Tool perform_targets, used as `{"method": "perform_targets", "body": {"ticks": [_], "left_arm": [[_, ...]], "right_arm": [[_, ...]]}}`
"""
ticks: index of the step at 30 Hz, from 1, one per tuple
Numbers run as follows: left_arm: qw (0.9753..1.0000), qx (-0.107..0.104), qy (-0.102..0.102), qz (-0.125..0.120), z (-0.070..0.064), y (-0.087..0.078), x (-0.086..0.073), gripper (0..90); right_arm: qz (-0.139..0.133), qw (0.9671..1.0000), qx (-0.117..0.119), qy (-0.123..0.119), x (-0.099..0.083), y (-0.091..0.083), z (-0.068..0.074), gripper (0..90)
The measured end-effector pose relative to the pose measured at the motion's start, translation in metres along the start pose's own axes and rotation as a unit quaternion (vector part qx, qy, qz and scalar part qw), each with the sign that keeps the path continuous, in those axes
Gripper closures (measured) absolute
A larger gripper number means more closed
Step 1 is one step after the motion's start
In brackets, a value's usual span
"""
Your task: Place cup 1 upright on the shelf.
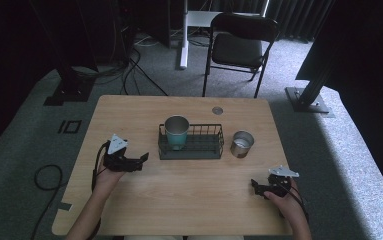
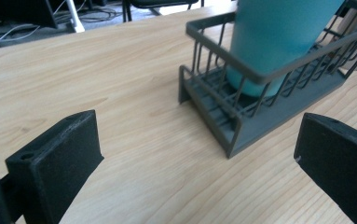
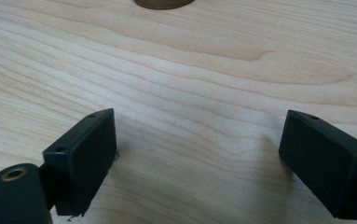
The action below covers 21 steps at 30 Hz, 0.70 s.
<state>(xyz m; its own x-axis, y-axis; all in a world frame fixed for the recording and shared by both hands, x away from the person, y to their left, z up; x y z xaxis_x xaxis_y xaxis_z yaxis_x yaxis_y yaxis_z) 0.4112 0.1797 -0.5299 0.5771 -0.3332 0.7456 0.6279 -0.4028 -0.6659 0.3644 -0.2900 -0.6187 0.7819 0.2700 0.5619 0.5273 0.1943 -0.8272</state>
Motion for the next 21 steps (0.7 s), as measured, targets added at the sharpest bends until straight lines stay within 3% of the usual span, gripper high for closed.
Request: {"method": "perform_targets", "body": {"ticks": [21], "left_arm": [[0.9991,0.02,-0.034,0.013,0.021,-0.017,-0.056,1.1]], "right_arm": [[-0.001,1.0,0.0,-0.002,0.0,0.0,0.0,10.8]]}}
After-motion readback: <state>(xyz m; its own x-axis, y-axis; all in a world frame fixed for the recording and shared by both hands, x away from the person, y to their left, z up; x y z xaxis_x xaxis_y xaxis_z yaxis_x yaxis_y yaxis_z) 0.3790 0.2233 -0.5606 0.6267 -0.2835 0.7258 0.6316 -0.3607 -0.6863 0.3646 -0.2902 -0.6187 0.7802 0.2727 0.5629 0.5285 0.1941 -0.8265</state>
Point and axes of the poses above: each handheld gripper's, and its own axes: y roughly forward along the jaws, x roughly out of its top, z roughly to its left, the point moved 9 cm from there along y, roughly forward along the jaws, and after that the axes turned 12 degrees about z, right-handed, at the moved point
